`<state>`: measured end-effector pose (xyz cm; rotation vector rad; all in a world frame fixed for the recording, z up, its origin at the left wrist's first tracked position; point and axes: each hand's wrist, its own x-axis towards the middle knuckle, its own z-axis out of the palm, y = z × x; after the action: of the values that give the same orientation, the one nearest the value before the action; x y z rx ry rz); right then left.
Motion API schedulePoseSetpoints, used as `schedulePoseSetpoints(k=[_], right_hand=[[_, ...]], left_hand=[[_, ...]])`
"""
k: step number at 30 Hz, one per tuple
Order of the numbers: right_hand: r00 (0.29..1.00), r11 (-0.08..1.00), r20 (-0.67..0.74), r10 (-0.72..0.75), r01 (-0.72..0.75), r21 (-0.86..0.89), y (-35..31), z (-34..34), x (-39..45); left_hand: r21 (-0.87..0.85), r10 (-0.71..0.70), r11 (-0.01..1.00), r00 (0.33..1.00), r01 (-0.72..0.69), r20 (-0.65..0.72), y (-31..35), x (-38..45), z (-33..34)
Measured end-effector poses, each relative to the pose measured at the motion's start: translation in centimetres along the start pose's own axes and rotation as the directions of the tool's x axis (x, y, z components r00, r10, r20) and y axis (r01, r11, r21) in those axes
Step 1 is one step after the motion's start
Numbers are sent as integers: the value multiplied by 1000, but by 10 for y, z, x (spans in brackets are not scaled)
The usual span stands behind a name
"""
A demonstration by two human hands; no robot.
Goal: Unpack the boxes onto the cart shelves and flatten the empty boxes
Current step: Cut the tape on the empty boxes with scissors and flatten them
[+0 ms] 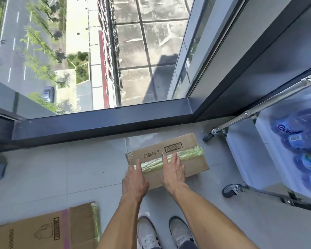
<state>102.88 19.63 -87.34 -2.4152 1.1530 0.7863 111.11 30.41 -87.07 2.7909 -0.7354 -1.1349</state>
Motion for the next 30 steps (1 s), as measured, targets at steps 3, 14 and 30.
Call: schedulePoseSetpoints(k=[3,14,30], right_hand=[[1000,1000,-8,16,-16,-14,-5,-6,4],[988,993,122,93,-101,64,22,33,40],[981,957,-64,183,-163,240,55,122,88]], left_hand=[[18,34,999,999,-34,0,-1,4,-8],[75,18,997,995,-25,94,-6,39,32],[-456,-201,840,949,294,243,53,83,135]])
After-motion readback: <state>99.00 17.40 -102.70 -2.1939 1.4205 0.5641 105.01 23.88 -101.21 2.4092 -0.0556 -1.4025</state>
